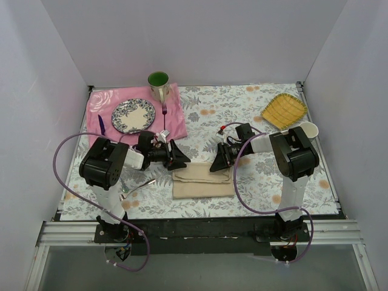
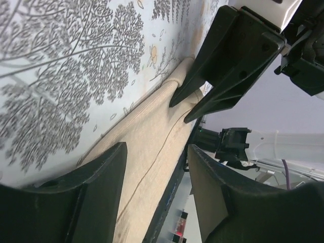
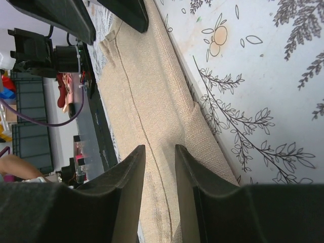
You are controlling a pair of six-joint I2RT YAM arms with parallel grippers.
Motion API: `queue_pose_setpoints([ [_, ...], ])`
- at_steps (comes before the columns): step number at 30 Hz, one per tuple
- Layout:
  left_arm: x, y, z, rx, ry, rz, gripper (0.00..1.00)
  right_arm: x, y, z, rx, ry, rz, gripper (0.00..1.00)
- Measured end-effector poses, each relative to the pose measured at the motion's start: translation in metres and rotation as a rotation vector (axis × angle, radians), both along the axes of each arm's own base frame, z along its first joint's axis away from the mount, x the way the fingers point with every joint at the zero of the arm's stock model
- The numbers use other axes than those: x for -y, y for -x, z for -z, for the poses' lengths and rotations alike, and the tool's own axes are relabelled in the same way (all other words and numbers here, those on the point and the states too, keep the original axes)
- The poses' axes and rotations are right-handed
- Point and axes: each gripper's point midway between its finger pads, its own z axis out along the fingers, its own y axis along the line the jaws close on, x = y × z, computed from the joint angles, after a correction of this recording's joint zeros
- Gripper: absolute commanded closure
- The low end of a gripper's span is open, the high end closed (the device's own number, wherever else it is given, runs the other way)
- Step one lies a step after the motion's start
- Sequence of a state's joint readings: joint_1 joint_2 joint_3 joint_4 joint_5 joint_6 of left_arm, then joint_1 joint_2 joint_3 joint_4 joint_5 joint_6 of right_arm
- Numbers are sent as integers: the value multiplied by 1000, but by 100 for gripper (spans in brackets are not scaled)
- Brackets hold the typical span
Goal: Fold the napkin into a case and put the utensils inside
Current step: Smooth out the 2/3-rectangle-folded napkin at the center of the board.
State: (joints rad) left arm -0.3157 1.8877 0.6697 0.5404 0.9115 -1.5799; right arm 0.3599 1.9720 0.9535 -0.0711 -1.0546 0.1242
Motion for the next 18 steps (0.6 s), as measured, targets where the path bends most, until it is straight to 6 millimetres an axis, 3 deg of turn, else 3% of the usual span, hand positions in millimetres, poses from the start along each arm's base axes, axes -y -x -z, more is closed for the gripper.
queue_pose_setpoints([
  [5, -10, 5, -17, 61, 0, 12, 52, 0, 0, 0, 3, -4, -3, 61],
  [11, 16, 16, -51, 176, 51, 92, 67, -1, 0, -4, 11, -8, -6, 60],
  [14, 25, 23, -44, 164, 42, 117, 71, -3, 1, -12, 28, -10, -10, 58],
  [18, 21, 23, -8, 67, -25, 92, 75, -11, 0, -43, 55, -58, -8, 57],
])
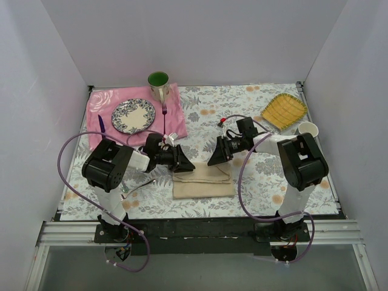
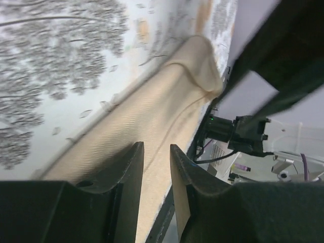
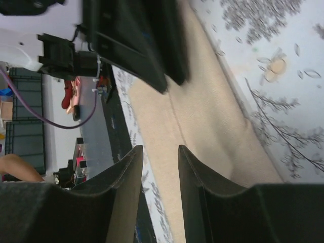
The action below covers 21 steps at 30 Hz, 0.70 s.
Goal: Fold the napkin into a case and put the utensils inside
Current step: Smooth out the 2/3-rectangle-folded napkin at the center of the board.
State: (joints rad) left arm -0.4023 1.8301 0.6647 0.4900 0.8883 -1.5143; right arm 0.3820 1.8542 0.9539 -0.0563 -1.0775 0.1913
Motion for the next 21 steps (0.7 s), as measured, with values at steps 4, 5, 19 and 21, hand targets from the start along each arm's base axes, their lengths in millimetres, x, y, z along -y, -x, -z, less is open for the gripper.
queue_pose_setpoints([
  [4, -4, 3, 18, -55, -41, -20, 75, -8, -6, -30, 47, -53, 5, 60],
  [5, -4, 3, 18, -51, -38, -21, 75, -9, -9, -33, 55, -59, 8, 61],
  [19, 4, 6, 2, 66, -10, 24, 76, 52, -57, -5, 32, 144, 252, 69],
  [21, 5, 6, 3, 66, -14, 21, 76, 55, -56, -2, 22, 161, 260, 70],
])
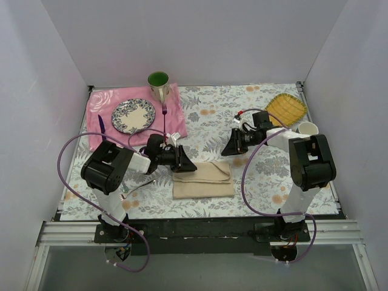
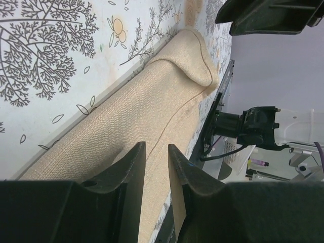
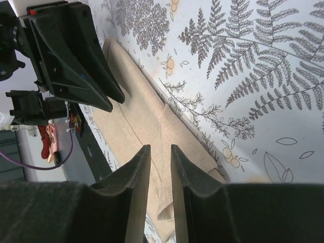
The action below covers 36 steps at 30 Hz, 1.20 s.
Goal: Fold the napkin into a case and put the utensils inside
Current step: Smooth out the 2/3-rectangle-folded napkin at the center of the board.
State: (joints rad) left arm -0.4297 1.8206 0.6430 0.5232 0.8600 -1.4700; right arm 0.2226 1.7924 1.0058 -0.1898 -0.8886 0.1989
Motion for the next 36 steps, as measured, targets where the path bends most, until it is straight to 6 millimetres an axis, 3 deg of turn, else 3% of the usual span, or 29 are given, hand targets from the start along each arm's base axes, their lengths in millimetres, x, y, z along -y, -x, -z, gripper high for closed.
queue_pose_setpoints([
  [5, 0, -1, 2, 0, -7, -7, 76, 0, 8, 6, -21, 7, -12, 71],
  [14, -1, -1, 4, -3, -13, -13, 77, 5, 38, 32, -143, 22, -31, 75],
  [31, -2, -1, 14, -27, -20, -29, 75, 3, 60, 37, -201, -22, -73, 77],
  [36, 5, 8, -1, 22, 39, 7, 76, 3, 63, 50, -233, -21, -84, 94],
])
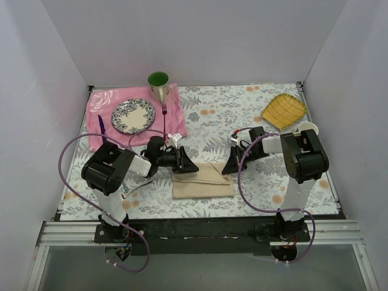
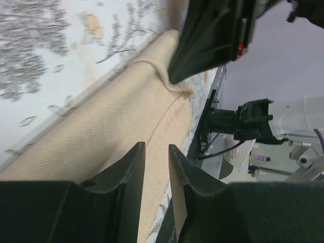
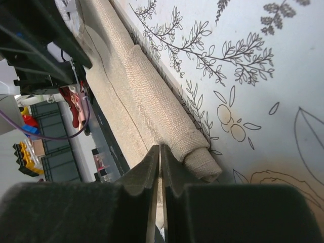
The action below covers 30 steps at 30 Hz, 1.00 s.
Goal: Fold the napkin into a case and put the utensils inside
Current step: Smooth out the 2/3-rectangle-folded napkin at the center of the board.
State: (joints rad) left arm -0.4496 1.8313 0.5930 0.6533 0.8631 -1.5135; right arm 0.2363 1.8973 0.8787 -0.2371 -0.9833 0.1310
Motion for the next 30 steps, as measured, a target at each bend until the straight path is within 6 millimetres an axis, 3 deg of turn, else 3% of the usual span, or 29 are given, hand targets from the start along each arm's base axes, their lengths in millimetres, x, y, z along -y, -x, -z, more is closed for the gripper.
queue_pose_setpoints([
  [6, 39, 14, -37, 196, 53, 146, 83, -1, 2, 2, -11, -11, -6, 99],
  [11, 72, 24, -48, 289, 66, 221, 85, 0, 2, 2, -11, -11, -7, 99],
  [18, 101, 25, -34, 311, 25, 234, 90, -1, 2, 2, -13, -11, -7, 99],
  [23, 111, 28, -19, 308, -26, 217, 100, -1, 2, 2, -18, -10, -5, 99],
  [30, 121, 23, -9, 349, -98, 158, 100, -1, 2, 2, -22, -9, -1, 99],
])
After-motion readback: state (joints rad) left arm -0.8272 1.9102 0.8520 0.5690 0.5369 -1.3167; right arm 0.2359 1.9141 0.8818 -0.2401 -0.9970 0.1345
